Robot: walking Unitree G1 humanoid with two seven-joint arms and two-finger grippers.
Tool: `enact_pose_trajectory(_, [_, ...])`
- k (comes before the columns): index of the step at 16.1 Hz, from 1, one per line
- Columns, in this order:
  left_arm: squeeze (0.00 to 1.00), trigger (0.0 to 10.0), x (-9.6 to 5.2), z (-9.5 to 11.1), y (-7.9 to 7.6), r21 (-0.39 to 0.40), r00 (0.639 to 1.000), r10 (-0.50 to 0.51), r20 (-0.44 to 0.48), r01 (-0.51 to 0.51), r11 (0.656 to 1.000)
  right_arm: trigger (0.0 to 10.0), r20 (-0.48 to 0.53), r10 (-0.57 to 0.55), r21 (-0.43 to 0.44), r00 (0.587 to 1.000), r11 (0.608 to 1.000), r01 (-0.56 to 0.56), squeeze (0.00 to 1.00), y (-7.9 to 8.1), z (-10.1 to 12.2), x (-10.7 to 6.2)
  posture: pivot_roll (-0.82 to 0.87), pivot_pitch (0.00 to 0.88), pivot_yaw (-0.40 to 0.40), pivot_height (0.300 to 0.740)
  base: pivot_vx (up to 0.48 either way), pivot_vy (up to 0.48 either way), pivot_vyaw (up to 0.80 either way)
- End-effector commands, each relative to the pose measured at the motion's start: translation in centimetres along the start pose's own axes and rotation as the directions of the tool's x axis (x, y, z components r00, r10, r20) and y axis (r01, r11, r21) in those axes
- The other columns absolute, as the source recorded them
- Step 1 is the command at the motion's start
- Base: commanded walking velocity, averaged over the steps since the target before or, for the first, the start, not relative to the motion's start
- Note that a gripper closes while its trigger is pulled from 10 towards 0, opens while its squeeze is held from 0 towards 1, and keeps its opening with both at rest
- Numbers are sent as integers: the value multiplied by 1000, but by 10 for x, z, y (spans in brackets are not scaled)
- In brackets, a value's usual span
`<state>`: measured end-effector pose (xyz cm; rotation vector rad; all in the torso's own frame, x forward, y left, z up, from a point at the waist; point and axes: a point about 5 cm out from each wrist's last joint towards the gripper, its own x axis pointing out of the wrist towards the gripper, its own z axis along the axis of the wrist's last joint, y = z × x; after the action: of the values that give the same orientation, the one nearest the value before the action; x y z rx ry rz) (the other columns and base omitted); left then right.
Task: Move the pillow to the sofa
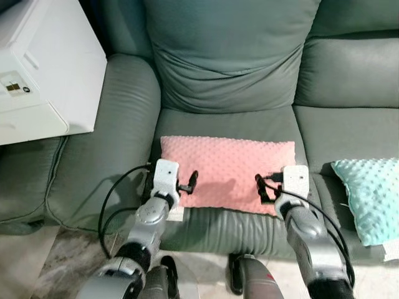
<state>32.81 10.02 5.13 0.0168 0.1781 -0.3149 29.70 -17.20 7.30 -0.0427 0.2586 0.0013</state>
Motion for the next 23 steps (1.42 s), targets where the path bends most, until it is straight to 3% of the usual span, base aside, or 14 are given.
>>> enact_pose_trajectory(1, [1000, 10000, -12, -13, 12, 30, 1000, -5, -25, 5, 1000, 10000, -23, 29, 11, 999, 1000, -28, 1000, 9, -7, -7, -91, 262, 99, 740, 0, 0, 0])
enact_pose_trajectory(6, [1000, 10000, -38, -36, 47, 72, 995, 55, -84, -49, 996, 10000, -77, 144, -50, 987, 988, -148, 1000, 30, -27, -8, -91, 118, 92, 740, 0, 0, 0])
enact_pose_trajectory(7, [1000, 10000, -52, -53, 63, 86, 978, 137, -160, -124, 989, 10000, -153, 142, -85, 978, 984, -157, 1000, 27, -49, -5, -80, 79, 84, 740, 0, 0, 0])
enact_pose_trajectory(9, [1000, 10000, -68, -69, 78, 90, 946, 216, -240, -200, 976, 10000, -232, 107, -71, 967, 989, -126, 1000, 17, -63, 1, -63, 27, 69, 740, 0, 0, 0])
enact_pose_trajectory(11, [1000, 10000, -78, -78, 86, 93, 923, 255, -287, -238, 967, 10000, -260, 102, -20, 960, 994, -111, 1000, 13, -63, 9, -54, 0, 57, 740, 0, 0, 0])
enact_pose_trajectory(13, [1000, 10000, -83, -87, 88, 85, 900, 270, -344, -256, 963, 10000, -286, 110, -95, 952, 985, -142, 1000, 15, -67, 14, -55, 0, 52, 740, 0, 0, 0])
enact_pose_trajectory(14, [1000, 10000, -91, -100, 84, 130, 865, 267, -426, -233, 964, 10000, -309, 126, -152, 943, 972, -180, 1000, 24, -73, 15, -50, 0, 51, 740, 0, 0, 0])
enact_pose_trajectory(16, [1000, 10000, -97, -107, 86, 96, 830, 299, -471, -288, 953, 10000, -353, 122, -186, 928, 963, -198, 1000, 29, -80, 15, -49, 0, 49, 740, 0, 0, 0])
enact_pose_trajectory(18, [1000, 10000, -107, -119, 85, 98, 769, 323, -552, -325, 941, 10000, -450, 181, -181, 874, 941, -288, 1000, 43, -98, 6, -24, 0, 29, 740, 0, 0, 0])
enact_pose_trajectory(19, [1000, 10000, -112, -124, 85, 97, 746, 333, -576, -342, 935, 10000, -465, 199, -158, 862, 940, -302, 1000, 43, -100, 5, -22, 0, 25, 740, 0, 0, 0])
enact_pose_trajectory(20, [1000, 10000, -119, -130, 84, 98, 715, 347, -606, -366, 925, 10000, -483, 200, -128, 853, 947, -294, 675, 39, -101, 5, -26, 0, 19, 740, 0, 0, 0])
enact_pose_trajectory(21, [1000, 10000, -124, -135, 83, 100, 687, 353, -635, -380, 919, 10000, -503, 194, -150, 842, 940, -306, 0, 35, -105, 3, -26, 0, 18, 740, 0, 0, 0])
enact_pose_trajectory(22, [722, 10000, -127, -139, 81, 100, 672, 345, -655, -375, 922, 10000, -527, 182, -200, 830, 923, -329, 0, 30, -110, -1, -22, 0, 13, 740, 0, 0, 0])
enact_pose_trajectory(23, [0, 10000, -129, -142, 78, 91, 664, 334, -668, -373, 923, 10000, -548, 151, -197, 823, 933, -302, 0, 22, -118, -6, -14, 0, 8, 740, 0, 0, 0])
